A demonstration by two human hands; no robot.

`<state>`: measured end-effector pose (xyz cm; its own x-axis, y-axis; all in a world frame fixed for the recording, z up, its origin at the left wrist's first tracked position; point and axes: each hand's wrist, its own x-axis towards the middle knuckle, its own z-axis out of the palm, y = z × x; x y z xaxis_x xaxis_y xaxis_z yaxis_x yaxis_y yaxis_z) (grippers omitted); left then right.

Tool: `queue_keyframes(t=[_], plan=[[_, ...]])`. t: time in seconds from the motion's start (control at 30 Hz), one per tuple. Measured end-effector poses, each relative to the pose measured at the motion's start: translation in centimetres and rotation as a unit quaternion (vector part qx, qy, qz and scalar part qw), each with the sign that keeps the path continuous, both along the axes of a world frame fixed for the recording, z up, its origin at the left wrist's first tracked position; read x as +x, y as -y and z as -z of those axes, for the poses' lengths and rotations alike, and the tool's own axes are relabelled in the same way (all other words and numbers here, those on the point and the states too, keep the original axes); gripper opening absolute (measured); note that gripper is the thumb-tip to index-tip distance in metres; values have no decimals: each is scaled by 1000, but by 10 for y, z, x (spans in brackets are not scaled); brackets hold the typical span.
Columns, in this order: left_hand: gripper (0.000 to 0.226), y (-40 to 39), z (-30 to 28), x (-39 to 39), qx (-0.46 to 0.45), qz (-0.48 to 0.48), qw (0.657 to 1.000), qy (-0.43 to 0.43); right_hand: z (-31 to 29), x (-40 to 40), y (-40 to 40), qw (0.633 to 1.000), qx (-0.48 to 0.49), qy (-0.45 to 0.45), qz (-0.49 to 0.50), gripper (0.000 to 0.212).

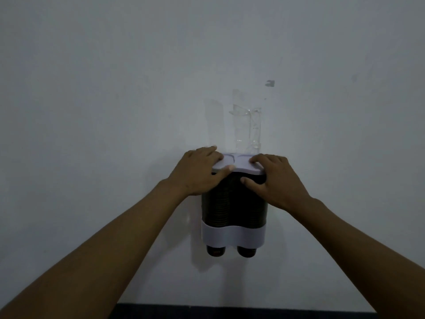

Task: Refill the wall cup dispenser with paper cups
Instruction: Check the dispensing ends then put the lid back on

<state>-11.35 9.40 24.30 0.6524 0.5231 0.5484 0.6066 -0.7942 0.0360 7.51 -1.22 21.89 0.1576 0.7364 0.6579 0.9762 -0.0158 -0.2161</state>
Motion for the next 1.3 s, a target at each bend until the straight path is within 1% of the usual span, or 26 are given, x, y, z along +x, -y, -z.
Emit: queue_keyframes(t=[0.03, 0.07, 0.1, 0.17, 0.23, 0.3, 0.5, 0.6, 0.7, 0.77, 0.87, 0.93, 1.0, 1.1, 1.2, 1.3], plan=[[68, 1, -1, 2, -18, 3, 999, -34, -4, 2, -2, 1000, -11, 23, 2, 62], [72, 1, 0, 4, -37, 3, 998, -50, -7, 4, -5, 998, -30, 50, 1, 66], [75, 1, 1, 6, -48, 2, 997, -54, -10, 5, -7, 996, -58, 74, -5, 72], [77, -2, 5, 6, -43, 6, 998, -48, -14, 7, -11, 989, -113, 86, -27, 85], [78, -2, 6, 7, -39, 7, 998, -47, -20, 7, -13, 985, -141, 93, -37, 93], [80, -3, 6, 8, -47, 8, 997, -52, -26, 4, -16, 980, -160, 110, -33, 97], [80, 1, 0, 10, -30, -8, 997, -72, -30, -1, -14, 980, -172, 95, -38, 92], [77, 4, 2, 11, -60, -8, 997, -50, -30, -2, -11, 980, -170, 91, -39, 86], [67, 0, 3, 14, -99, 3, 995, -18, -32, -2, -12, 982, -171, 72, -44, 73], [62, -3, 4, 15, -104, 4, 994, -21, -33, 0, -14, 982, -176, 42, -59, 62], [67, -4, 5, 13, -106, 15, 994, -17, -29, 3, -15, 985, -148, 3, -92, 49], [73, -6, 7, 10, -122, 38, 992, 16, -24, 7, -16, 988, -113, -9, -109, 43], [73, -7, 10, 9, -143, 58, 986, 63, -20, 12, -17, 988, -84, -17, -127, 42], [62, -7, 10, 9, -163, 63, 976, 128, -19, 17, -18, 988, -89, -8, -127, 46], [60, -8, 14, 8, -156, 75, 974, 149, -14, 23, -17, 990, -80, 6, -114, 54], [60, -12, 17, 8, -135, 69, 975, 162, -11, 26, -17, 992, -67, 23, -100, 55]])
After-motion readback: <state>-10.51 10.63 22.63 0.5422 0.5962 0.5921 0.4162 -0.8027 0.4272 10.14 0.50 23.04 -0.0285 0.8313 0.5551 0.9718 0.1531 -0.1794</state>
